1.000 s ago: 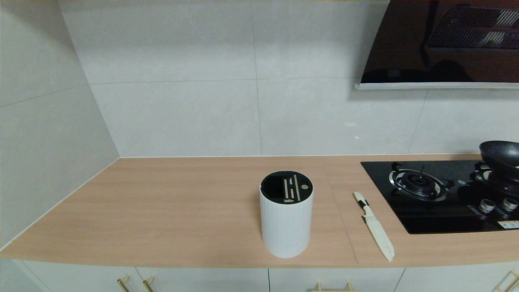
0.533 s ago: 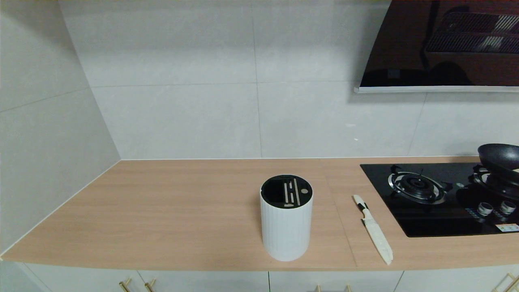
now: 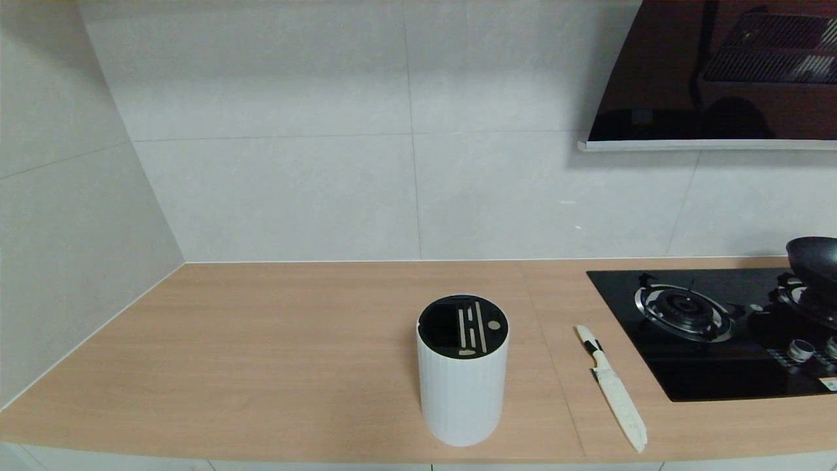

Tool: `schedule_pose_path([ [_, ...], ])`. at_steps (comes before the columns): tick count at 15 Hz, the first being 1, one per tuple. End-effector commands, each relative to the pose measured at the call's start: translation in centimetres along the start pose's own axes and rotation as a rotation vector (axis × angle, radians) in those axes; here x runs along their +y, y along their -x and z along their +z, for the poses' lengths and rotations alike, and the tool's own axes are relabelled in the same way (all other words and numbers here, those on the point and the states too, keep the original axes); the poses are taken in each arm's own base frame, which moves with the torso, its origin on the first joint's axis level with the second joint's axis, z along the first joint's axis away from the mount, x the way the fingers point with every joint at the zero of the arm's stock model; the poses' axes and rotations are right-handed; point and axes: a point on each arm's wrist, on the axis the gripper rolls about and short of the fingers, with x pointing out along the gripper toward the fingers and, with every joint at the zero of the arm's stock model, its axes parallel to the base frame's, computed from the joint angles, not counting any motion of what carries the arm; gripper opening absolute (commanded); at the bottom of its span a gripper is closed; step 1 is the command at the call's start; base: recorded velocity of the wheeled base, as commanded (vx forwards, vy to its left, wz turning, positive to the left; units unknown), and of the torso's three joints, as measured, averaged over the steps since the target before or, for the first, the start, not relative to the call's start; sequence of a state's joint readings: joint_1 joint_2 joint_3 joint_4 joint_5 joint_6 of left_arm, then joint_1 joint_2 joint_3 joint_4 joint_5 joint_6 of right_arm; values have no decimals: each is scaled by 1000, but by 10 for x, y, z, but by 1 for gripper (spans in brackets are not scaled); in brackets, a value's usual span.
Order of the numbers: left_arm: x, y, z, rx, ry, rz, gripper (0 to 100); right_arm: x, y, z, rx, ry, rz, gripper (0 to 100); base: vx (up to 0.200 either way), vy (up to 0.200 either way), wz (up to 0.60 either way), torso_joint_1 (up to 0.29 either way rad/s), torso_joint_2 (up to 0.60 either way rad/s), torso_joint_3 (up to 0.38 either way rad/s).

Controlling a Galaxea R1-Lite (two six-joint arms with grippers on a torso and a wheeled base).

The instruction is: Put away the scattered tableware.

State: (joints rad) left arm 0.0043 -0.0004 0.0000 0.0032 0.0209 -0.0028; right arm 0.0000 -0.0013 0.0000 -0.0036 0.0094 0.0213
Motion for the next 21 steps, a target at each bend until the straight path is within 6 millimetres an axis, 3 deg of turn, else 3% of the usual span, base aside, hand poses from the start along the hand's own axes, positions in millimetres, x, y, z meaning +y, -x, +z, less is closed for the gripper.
schedule_pose_path([
  [1, 0, 0, 0, 0, 0, 1, 100, 0, 0, 0, 2, 1, 1, 100, 0, 0, 0, 0, 0, 0],
  [5, 0, 0, 0, 0, 0, 1, 100, 0, 0, 0, 0, 23, 6, 100, 0, 0, 0, 0, 0, 0],
  [6, 0, 0, 0, 0, 0, 1, 100, 1, 2, 10, -29, 25, 25, 100, 0, 0, 0, 0, 0, 0],
  [8, 0, 0, 0, 0, 0, 1, 100, 2, 7, 51, -83, -14, 97, 100, 0, 0, 0, 0, 0, 0],
  [10, 0, 0, 0, 0, 0, 1, 100, 3, -8, 61, 49, 2, 162, 100, 0, 0, 0, 0, 0, 0],
  [12, 0, 0, 0, 0, 0, 1, 100, 6, -33, 66, 213, -8, 265, 100, 0, 0, 0, 0, 0, 0],
  [17, 0, 0, 0, 0, 0, 1, 100, 15, -113, 89, 516, 2, 311, 100, 0, 0, 0, 0, 0, 0],
  [21, 0, 0, 0, 0, 0, 1, 100, 28, -178, 85, 666, 33, 291, 100, 0, 0, 0, 0, 0, 0],
])
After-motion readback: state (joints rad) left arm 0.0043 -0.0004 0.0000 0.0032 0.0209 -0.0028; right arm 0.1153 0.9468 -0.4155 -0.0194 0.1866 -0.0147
